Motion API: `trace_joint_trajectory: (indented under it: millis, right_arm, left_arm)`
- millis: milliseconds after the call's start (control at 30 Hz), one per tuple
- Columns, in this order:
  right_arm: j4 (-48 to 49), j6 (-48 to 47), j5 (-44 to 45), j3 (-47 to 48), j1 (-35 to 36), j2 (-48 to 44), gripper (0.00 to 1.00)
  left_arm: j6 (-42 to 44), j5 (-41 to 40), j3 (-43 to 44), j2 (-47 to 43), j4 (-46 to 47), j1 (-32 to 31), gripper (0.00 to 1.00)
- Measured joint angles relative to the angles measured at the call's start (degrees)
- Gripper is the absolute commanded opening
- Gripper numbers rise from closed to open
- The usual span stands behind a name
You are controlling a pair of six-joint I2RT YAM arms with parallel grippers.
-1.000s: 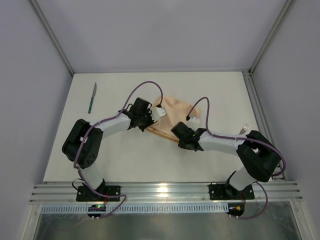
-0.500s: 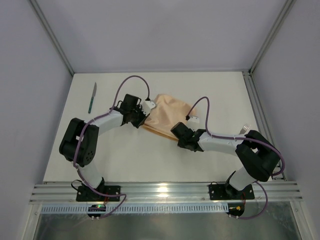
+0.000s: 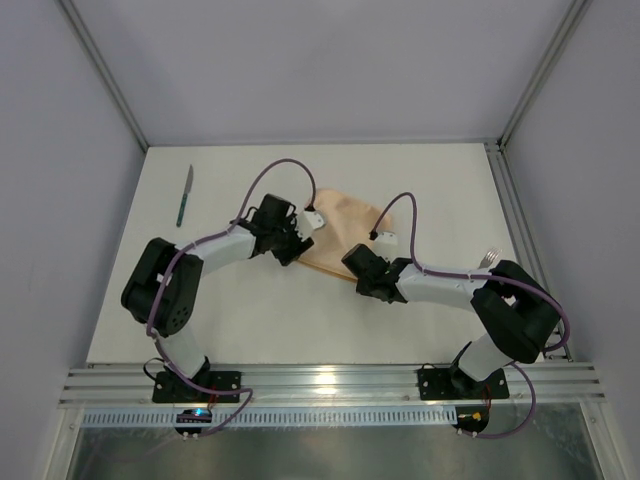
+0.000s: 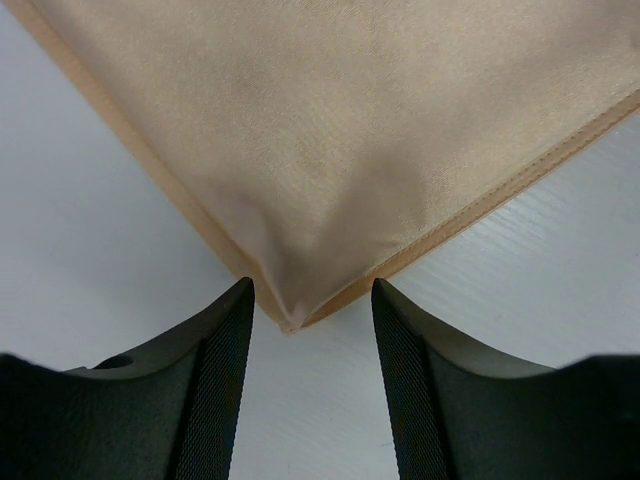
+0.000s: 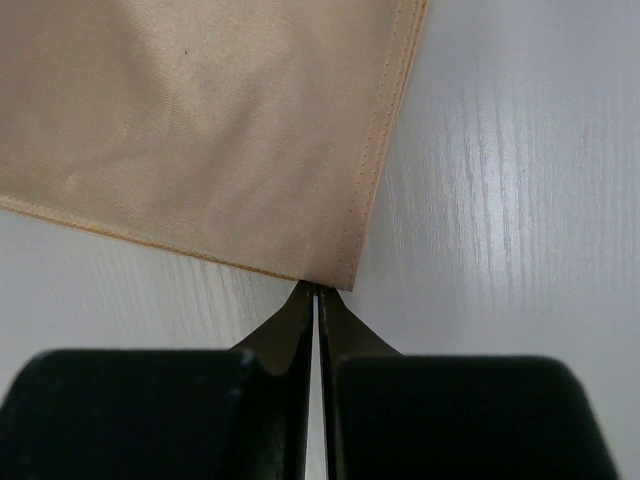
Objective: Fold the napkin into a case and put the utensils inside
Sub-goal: Turn over the upper triangle folded napkin at the center of the board.
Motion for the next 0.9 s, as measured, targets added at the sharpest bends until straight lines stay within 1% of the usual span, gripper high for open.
trace_joint_trajectory:
  millis: [67,167,200,233,267,333,367,433,900]
  right_arm:
    - [0.0,-0.1,0.0,0.0,0.0,0.0,0.04]
    - [0.0,-0.2,0.0,0.0,0.0,0.0,0.04]
    - [0.0,-0.2,0.0,0.0,0.0,0.0,0.04]
    - [0.0,-0.2,0.0,0.0,0.0,0.0,0.04]
    - [0.0,-0.2,0.0,0.0,0.0,0.0,0.04]
    - [0.0,-0.2,0.0,0.0,0.0,0.0,0.04]
    - [0.0,-0.3,0.0,0.0,0.0,0.0,0.04]
    - [0.0,-0.4,0.0,0.0,0.0,0.0,0.04]
    - [1.8,-1.2,-0.1,-0.7,-0.5,-0.2,0.04]
  left_arm:
    - [1.0,-0.4,0.0,0.0,0.3,-1.1,0.52]
    - [2.1,-1.1,0.0,0.0,0.3,-2.0,0.43]
    - [2.4,-1.3,0.0,0.0,0.3,-2.1,0.36]
    - [2.7,-1.5,0.0,0.0,0.3,-2.1,0.32]
    - [3.0,-1.9,0.0,0.0,0.3,-2.1,0.24]
    - [3.7,-2.6,0.0,0.0,0.3,-2.0,0.15]
    - [3.9,-2.8,0.0,0.0,0.3,-2.0,0.07]
    - [4.4,-3.3,0.0,0.0,0.3,-2.0,0.00]
    - [8.3,-5.5,-2.8,0.0,0.4,-1.4,0.00]
